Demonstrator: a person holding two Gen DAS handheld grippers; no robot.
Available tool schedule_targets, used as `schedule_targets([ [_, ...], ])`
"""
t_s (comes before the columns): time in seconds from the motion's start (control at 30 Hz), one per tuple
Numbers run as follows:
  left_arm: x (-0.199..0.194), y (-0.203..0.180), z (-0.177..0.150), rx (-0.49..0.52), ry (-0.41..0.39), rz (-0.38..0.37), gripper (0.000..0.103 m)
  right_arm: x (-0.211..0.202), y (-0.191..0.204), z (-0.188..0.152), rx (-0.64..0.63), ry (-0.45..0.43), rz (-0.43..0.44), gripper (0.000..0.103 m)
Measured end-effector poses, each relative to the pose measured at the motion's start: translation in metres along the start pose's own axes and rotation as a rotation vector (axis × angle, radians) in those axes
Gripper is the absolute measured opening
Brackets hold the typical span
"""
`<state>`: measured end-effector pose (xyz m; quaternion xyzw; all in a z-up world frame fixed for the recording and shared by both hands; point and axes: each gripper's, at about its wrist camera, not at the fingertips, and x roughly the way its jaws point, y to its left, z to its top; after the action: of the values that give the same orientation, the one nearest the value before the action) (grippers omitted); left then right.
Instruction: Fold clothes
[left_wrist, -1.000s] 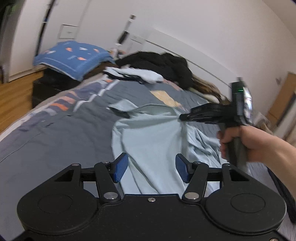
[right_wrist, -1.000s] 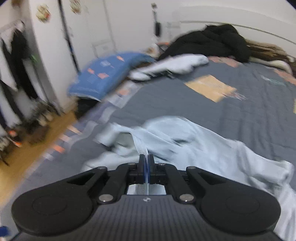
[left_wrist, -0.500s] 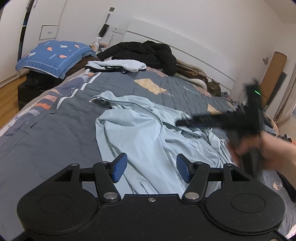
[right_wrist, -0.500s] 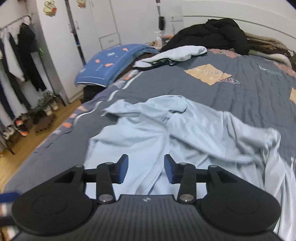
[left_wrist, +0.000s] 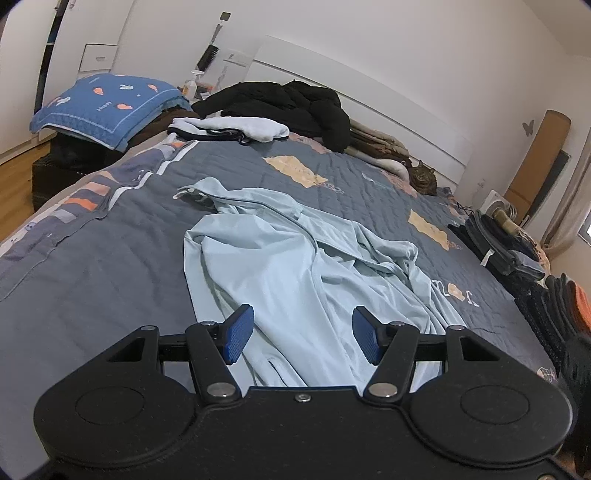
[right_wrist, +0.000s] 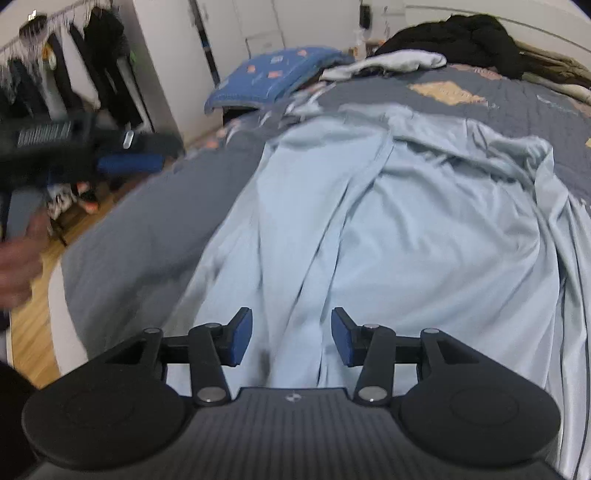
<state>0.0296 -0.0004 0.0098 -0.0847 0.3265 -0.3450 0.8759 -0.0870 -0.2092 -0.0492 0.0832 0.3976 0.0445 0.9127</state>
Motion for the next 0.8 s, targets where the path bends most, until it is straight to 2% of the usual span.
schedule_targets([
  [0.13, 0.000, 0.000, -0.001, -0.004, 0.001, 0.004, 0.059, 0.005, 0.010, -0.016, -0.077, 0.046, -0.046, 0.045],
  [0.2, -0.001, -0.001, -0.001, -0.001, 0.001, 0.005, 0.059, 0.006, 0.014, -0.024, -0.136, 0.055, -0.080, 0.036],
  [0.23, -0.001, -0.001, -0.002, -0.001, 0.002, 0.005, 0.059, 0.008, 0.013, -0.027, -0.165, 0.063, -0.117, 0.017],
  [0.27, 0.000, -0.002, -0.002, -0.001, 0.004, 0.005, 0.059, 0.007, 0.008, -0.027, -0.153, 0.054, -0.159, 0.003],
  [0.4, 0.001, -0.005, -0.004, 0.017, 0.016, 0.002, 0.059, -0.007, -0.026, -0.025, -0.053, -0.013, -0.325, 0.002],
  [0.5, 0.002, -0.007, -0.006, 0.033, 0.028, -0.007, 0.059, -0.023, -0.050, -0.024, 0.001, -0.029, -0.377, 0.002],
  [0.53, 0.002, -0.009, -0.007, 0.040, 0.033, -0.008, 0.059, -0.029, -0.054, -0.024, 0.020, -0.036, -0.376, 0.002],
  [0.7, 0.006, -0.014, -0.014, 0.084, 0.074, -0.013, 0.059, -0.047, -0.037, -0.031, 0.057, -0.102, -0.179, 0.007],
  [0.8, 0.007, -0.016, -0.023, 0.126, 0.108, -0.004, 0.059, -0.046, -0.030, -0.042, 0.066, -0.100, -0.143, 0.010],
])
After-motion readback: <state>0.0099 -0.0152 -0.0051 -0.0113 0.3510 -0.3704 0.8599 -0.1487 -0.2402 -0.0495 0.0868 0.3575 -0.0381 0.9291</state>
